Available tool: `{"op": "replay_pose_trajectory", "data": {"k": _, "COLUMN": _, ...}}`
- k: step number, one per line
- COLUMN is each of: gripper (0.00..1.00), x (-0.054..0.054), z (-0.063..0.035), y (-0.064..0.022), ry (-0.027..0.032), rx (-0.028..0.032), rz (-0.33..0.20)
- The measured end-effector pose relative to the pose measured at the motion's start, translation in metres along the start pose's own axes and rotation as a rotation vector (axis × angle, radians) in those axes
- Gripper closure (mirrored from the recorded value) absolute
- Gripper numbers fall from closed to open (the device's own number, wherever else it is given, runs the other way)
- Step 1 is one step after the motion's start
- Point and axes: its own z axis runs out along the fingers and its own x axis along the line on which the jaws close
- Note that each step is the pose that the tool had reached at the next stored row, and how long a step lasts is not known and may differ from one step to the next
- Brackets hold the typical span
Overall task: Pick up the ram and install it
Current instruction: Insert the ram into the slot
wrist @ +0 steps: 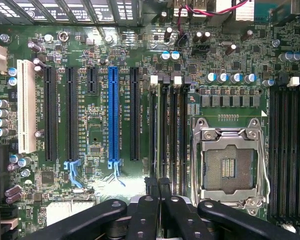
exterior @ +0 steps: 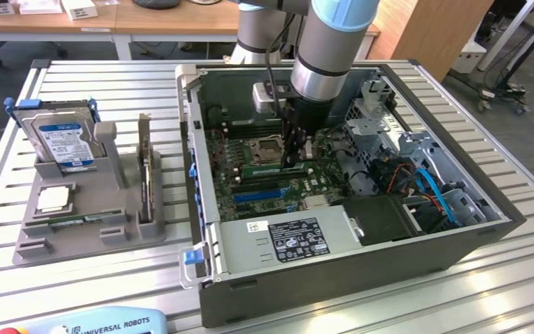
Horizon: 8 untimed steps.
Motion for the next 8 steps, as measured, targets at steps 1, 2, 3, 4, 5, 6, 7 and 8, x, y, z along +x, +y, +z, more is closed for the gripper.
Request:
{"op": "replay_pose_trajectory", "data": {"k": 1, "gripper": 0.88, "x": 0.0, "z": -0.0001, "y": 0.0, "ry": -0.0001, "rx": 0.0, "rz": 0.0}}
{"op": "replay_pose_trajectory", "data": {"k": 2, "gripper": 0.88, "x": -0.0001, "z": -0.0006, "y": 0.0, "ry": 0.0, "rx": 0.0, "rz": 0.0}}
{"op": "replay_pose_trajectory", "data": {"k": 3, "gripper": 0.88, "x": -0.0001, "z": -0.0014, "y": 0.0, "ry": -0.0001, "rx": 0.0, "rz": 0.0}}
{"op": "replay_pose_trajectory", "data": {"k": 4, "gripper": 0.88, "x": -0.0001, "z": -0.0024, "y": 0.0001, "ry": 0.0002, "rx": 0.0, "rz": 0.0}}
{"op": "replay_pose_trajectory", "data": {"k": 5, "gripper": 0.88, "x": -0.0001, "z": -0.0034, "y": 0.0001, "ry": 0.0003, "rx": 0.0, "rz": 0.0}}
{"op": "replay_pose_trajectory", "data": {"k": 6, "gripper": 0.88, "x": -0.0002, "z": -0.0038, "y": 0.0001, "ry": 0.0002, "rx": 0.0, "rz": 0.0}}
{"op": "replay_pose_trajectory", "data": {"k": 7, "gripper": 0.88, "x": -0.0002, "z": -0.0038, "y": 0.0001, "ry": 0.0001, "rx": 0.0001, "rz": 0.0}}
{"op": "replay_pose_trajectory", "data": {"k": 8, "gripper": 0.88, "x": -0.0002, "z": -0.0038, "y": 0.0001, "ry": 0.0001, "rx": 0.0001, "rz": 0.0}}
